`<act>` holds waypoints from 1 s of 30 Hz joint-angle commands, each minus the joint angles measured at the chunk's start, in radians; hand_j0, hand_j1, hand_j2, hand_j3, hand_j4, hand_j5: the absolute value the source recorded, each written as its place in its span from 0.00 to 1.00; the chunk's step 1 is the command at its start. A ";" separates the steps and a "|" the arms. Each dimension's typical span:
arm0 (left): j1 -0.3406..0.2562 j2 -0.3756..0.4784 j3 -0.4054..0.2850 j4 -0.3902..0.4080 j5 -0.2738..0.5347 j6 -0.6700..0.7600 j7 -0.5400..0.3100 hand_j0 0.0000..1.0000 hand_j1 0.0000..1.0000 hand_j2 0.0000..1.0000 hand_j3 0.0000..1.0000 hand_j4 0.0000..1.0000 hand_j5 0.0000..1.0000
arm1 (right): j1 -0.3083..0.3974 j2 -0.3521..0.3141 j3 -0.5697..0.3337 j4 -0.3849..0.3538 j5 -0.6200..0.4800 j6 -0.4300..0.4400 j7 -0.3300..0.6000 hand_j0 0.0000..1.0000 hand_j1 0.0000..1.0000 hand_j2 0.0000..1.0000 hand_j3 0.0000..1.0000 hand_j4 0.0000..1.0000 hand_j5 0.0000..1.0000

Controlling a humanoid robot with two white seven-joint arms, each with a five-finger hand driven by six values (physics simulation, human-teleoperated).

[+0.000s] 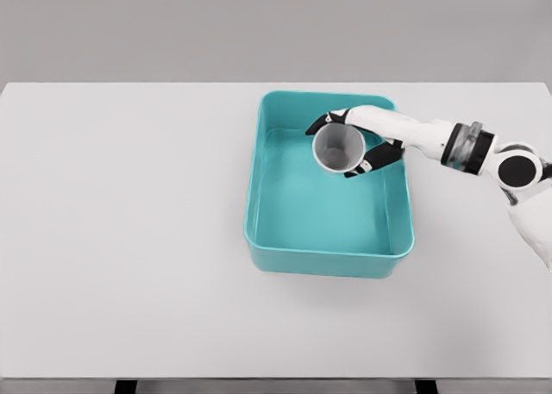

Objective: Put the paper cup into the basket with your right arm

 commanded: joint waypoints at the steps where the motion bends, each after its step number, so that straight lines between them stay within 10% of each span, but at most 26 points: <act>1: 0.000 0.000 0.000 0.000 0.000 0.000 0.000 1.00 1.00 1.00 1.00 1.00 1.00 | 0.000 0.022 0.003 -0.081 0.174 0.118 -0.001 0.75 0.75 0.75 0.75 0.75 0.75; 8: -0.002 0.000 0.000 0.000 0.000 0.000 0.000 1.00 1.00 1.00 1.00 1.00 1.00 | -0.008 0.007 0.043 -0.305 0.416 0.283 -0.001 0.81 0.81 0.81 0.81 0.81 0.81; 13: 0.000 0.000 0.000 0.000 0.000 0.000 0.000 1.00 1.00 1.00 1.00 1.00 1.00 | -0.008 0.002 0.106 -0.306 0.520 0.283 -0.001 1.00 1.00 1.00 1.00 1.00 1.00; 21: -0.002 0.000 0.000 0.000 0.000 0.000 0.000 1.00 1.00 1.00 1.00 1.00 1.00 | -0.003 -0.022 0.094 -0.352 0.497 0.268 -0.001 1.00 1.00 1.00 1.00 1.00 1.00; 28: 0.000 0.000 0.000 0.000 0.000 0.000 0.000 1.00 1.00 1.00 1.00 1.00 1.00 | 0.072 -0.292 -0.265 -0.343 -0.318 0.000 -0.001 1.00 1.00 1.00 1.00 1.00 1.00; 30: -0.002 0.000 0.000 0.000 0.000 0.000 0.000 1.00 1.00 1.00 1.00 1.00 1.00 | 0.195 -0.311 -0.425 -0.340 -0.363 -0.029 -0.001 1.00 1.00 1.00 1.00 1.00 1.00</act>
